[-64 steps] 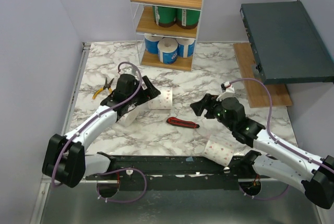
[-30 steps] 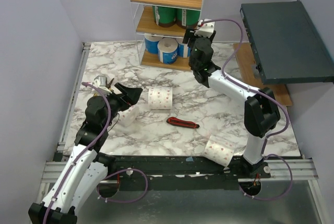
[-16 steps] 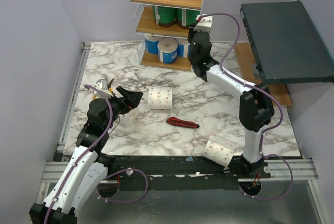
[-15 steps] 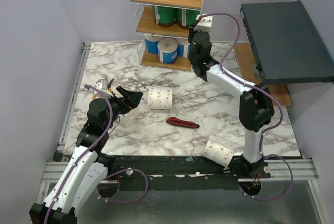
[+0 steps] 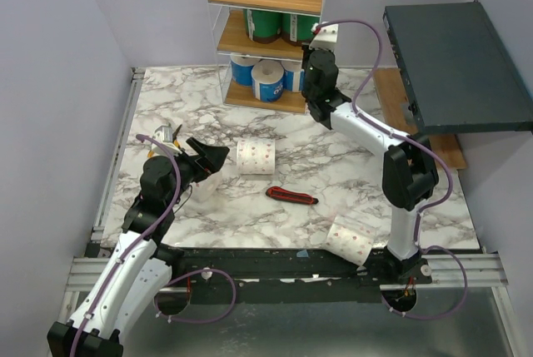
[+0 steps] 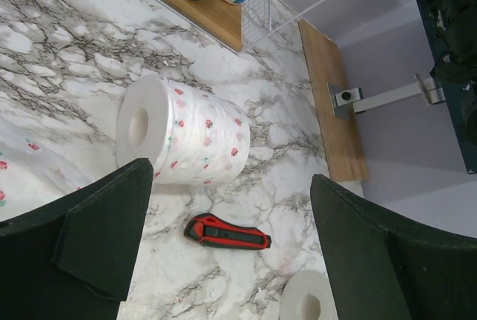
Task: Place and organize the paper towels onto the shelf
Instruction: Adjust the shelf at the center of the board.
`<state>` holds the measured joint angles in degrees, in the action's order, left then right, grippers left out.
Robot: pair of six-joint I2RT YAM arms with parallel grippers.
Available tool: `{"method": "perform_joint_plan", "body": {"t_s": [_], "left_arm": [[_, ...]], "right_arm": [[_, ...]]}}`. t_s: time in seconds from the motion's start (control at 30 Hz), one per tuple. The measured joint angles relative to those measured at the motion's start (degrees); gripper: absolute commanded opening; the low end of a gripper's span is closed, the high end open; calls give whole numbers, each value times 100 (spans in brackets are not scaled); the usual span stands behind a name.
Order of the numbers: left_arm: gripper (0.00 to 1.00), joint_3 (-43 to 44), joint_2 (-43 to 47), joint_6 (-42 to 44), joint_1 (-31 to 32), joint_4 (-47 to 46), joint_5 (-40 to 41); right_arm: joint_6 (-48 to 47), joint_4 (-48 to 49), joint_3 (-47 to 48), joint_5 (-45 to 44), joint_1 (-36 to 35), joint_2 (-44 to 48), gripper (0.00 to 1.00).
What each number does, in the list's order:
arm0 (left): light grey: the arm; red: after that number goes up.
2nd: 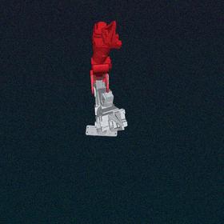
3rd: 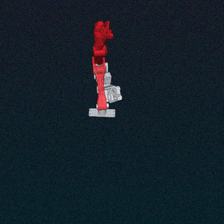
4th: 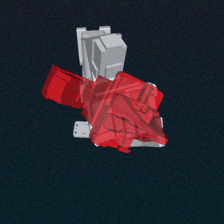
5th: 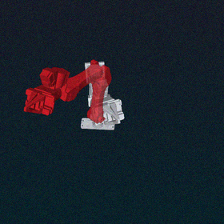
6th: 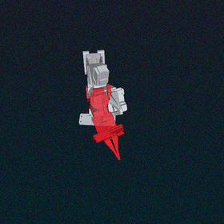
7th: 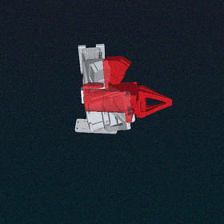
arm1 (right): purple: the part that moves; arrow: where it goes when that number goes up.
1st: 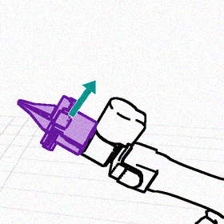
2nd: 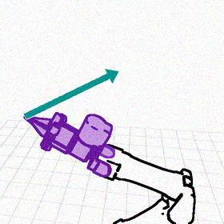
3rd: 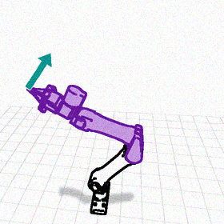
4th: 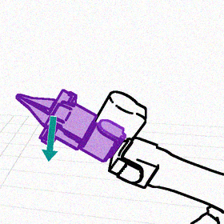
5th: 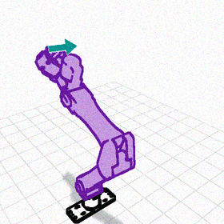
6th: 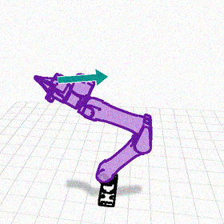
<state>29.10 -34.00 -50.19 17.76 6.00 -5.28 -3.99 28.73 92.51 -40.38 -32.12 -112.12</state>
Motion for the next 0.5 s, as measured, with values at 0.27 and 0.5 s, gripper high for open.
{"method": "perform_joint_plan", "body": {"t_s": [0.27,0.5], "left_arm": [[90,-52,37,-2,0,-31,-42],[90,-52,37,-20,0,-44,-85]], "right_arm": [[120,-293,-111,411,76,197,1],[332,-833,-216,750,98,492,1]]}}
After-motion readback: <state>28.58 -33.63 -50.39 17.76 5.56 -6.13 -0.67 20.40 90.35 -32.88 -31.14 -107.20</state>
